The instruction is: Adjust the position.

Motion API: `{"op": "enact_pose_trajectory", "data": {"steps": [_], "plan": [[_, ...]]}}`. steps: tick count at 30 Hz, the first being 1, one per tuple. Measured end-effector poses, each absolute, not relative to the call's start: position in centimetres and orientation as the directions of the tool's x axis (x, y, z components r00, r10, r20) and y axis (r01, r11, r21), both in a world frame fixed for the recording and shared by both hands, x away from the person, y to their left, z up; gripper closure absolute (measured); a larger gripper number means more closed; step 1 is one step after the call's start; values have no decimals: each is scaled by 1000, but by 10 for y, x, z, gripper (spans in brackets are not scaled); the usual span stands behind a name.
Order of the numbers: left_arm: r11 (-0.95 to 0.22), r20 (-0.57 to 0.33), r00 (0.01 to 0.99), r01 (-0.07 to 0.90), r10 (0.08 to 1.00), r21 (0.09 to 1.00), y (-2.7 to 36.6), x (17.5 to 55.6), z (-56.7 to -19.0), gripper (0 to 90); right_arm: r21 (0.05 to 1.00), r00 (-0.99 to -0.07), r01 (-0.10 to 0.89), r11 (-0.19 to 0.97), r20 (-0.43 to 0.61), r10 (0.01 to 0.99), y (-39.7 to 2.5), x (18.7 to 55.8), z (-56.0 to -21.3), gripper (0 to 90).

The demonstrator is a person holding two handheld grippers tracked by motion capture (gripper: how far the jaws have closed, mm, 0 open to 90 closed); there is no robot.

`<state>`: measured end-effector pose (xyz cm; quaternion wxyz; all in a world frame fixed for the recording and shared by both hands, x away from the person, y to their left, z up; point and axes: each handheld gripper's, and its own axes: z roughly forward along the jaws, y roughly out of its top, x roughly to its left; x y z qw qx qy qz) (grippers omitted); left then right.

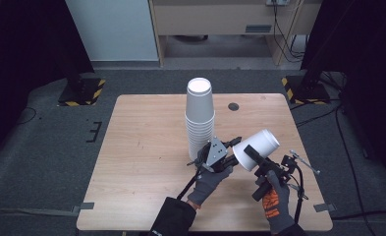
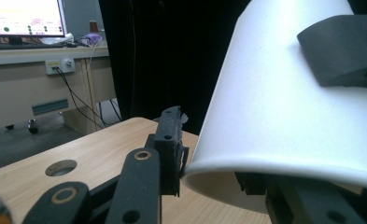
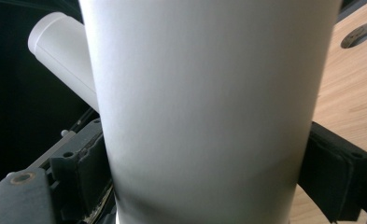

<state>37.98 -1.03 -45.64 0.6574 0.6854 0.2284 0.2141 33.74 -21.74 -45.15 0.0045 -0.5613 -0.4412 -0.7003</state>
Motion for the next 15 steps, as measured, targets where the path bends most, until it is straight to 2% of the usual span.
{"op": "enact_pose_trajectory", "data": {"steps": [7, 15], "plan": [[-30, -34, 808, 64, 588, 998, -5, 380, -458, 749, 612, -369, 501, -611, 790, 489, -219, 338, -452, 136], [-60, -16, 813, 63, 582, 996, -2, 378, -458, 780, 626, -369, 503, -596, 779, 507, -220, 340, -452, 120]]}}
